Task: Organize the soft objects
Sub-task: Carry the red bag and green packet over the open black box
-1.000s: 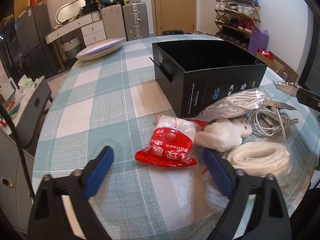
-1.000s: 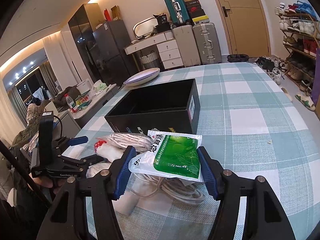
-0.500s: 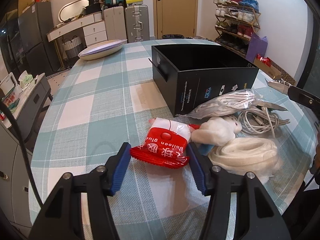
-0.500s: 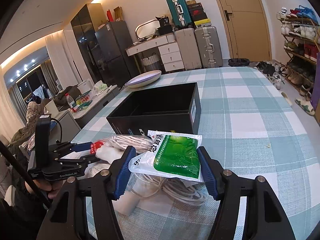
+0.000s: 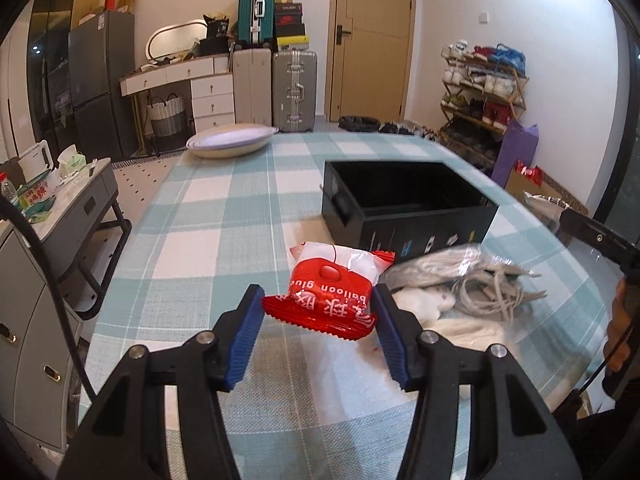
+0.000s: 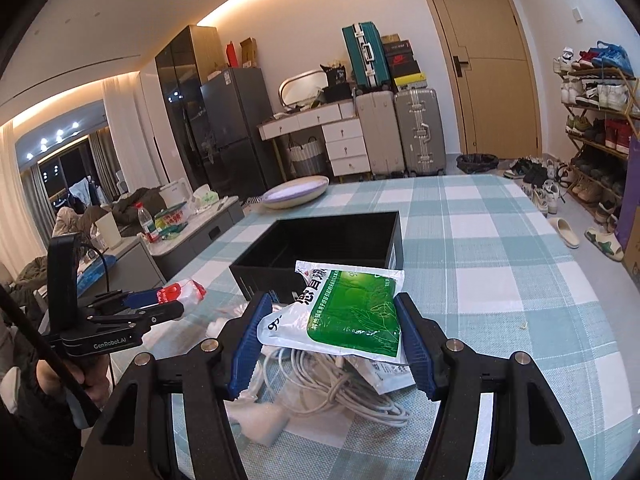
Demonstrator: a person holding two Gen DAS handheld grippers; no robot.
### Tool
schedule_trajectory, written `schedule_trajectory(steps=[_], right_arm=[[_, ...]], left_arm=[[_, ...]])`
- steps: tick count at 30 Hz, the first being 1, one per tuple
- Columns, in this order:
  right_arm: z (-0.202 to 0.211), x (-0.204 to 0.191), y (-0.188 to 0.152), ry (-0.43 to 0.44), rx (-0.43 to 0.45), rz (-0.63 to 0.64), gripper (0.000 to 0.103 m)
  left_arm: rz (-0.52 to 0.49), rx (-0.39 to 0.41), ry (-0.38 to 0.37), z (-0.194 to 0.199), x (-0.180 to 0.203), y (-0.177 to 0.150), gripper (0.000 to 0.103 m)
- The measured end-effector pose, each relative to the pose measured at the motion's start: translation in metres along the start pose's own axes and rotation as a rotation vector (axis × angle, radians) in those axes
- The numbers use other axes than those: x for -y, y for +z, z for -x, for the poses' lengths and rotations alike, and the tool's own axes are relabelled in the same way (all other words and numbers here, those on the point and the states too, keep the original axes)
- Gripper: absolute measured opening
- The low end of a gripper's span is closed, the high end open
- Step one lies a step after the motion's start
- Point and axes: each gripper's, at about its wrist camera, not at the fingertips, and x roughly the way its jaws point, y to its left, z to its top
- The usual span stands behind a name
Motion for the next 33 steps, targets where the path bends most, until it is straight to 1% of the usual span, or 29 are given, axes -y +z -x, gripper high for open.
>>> schedule_trajectory(steps=[6,10,12,15,23,30,33], right_arm=[[0.031,0.001,0.022,0.015,0.139,-0.030,0.063],[0.043,0.000,0.042,0.023,0.178,-0.023,0.063],[0.044,-0.002,0.050,0.034,0.177,-0.020,0.063],[0.040,-0.005,0.060,0.026,0.168,0.001,0.063],[0.005,-0.006,0.067,0.025,0.101,0.022,0.063],[-0.035,-0.004,0.068,0.019,0.031,0.033,0.063],[-0.051,0.000,0.068,0.018,0.003,0.036,0.063]], left_arm=[[0.024,0.081,-0.016,0.020,0.003,0.016,0.054],[0.033,0.119,-0.019,0.027,0.006,0.027,0.054],[0.038,0.134,-0.021,0.027,0.007,0.032,0.054],[0.040,0.150,-0.021,0.024,0.009,0.041,0.054],[0.039,0.167,-0.029,0.000,0.020,0.063,0.054],[0.014,0.159,-0.021,-0.030,0.034,0.080,0.054],[0.004,0.140,-0.017,-0.045,0.038,0.083,0.054]])
